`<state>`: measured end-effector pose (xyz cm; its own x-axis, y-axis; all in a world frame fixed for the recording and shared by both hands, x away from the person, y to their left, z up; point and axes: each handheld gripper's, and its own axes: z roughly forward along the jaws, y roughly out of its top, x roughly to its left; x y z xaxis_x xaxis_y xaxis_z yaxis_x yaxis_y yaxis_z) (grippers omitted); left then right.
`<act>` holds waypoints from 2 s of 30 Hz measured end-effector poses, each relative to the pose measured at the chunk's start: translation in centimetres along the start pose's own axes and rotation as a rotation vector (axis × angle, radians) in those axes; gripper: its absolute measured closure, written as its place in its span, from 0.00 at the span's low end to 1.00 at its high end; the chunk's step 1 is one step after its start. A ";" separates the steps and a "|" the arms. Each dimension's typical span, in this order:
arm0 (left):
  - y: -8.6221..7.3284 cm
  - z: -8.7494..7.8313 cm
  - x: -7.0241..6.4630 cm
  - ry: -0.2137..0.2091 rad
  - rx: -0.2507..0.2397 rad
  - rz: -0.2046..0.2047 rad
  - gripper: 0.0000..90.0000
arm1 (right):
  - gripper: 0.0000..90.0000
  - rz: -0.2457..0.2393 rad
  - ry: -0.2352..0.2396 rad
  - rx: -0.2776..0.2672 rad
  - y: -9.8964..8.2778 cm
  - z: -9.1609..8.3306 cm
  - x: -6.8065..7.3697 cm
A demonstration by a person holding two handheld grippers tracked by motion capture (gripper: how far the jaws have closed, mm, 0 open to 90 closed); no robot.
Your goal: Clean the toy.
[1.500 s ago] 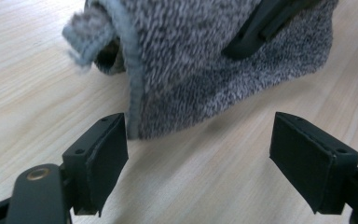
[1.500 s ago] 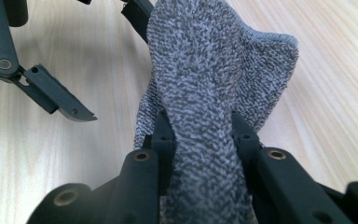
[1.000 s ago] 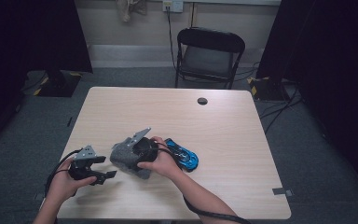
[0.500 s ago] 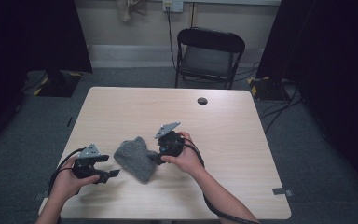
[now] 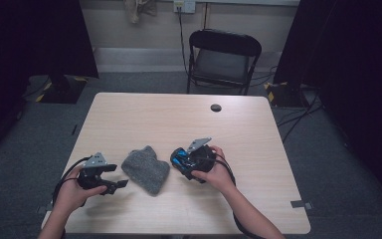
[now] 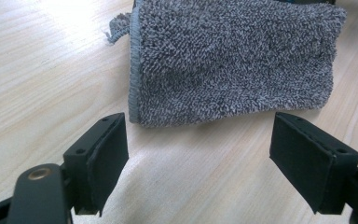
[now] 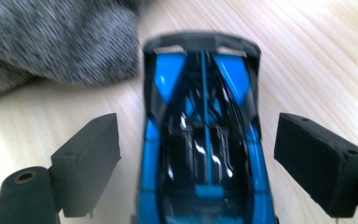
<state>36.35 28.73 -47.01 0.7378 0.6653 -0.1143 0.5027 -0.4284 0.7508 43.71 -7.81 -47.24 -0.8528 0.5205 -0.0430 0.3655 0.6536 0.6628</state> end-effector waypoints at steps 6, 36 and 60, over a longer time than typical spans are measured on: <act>0.1 0.3 -0.1 -0.007 0.002 -0.004 0.21 | 0.16 0.011 0.000 0.004 -0.7 0.5 -0.2; 6.9 3.7 -1.4 -0.117 -0.037 0.248 0.19 | 0.28 0.067 0.011 -0.077 -2.2 1.5 -0.4; 5.5 8.1 -1.8 -0.095 0.143 0.275 0.54 | 0.28 0.079 0.000 -0.107 -2.6 1.6 -0.3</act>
<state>41.42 20.26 -47.96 0.8900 0.4557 0.0152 0.3319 -0.6705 0.6635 43.59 -8.79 -50.12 -0.8229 0.5680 0.0127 0.3896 0.5478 0.7403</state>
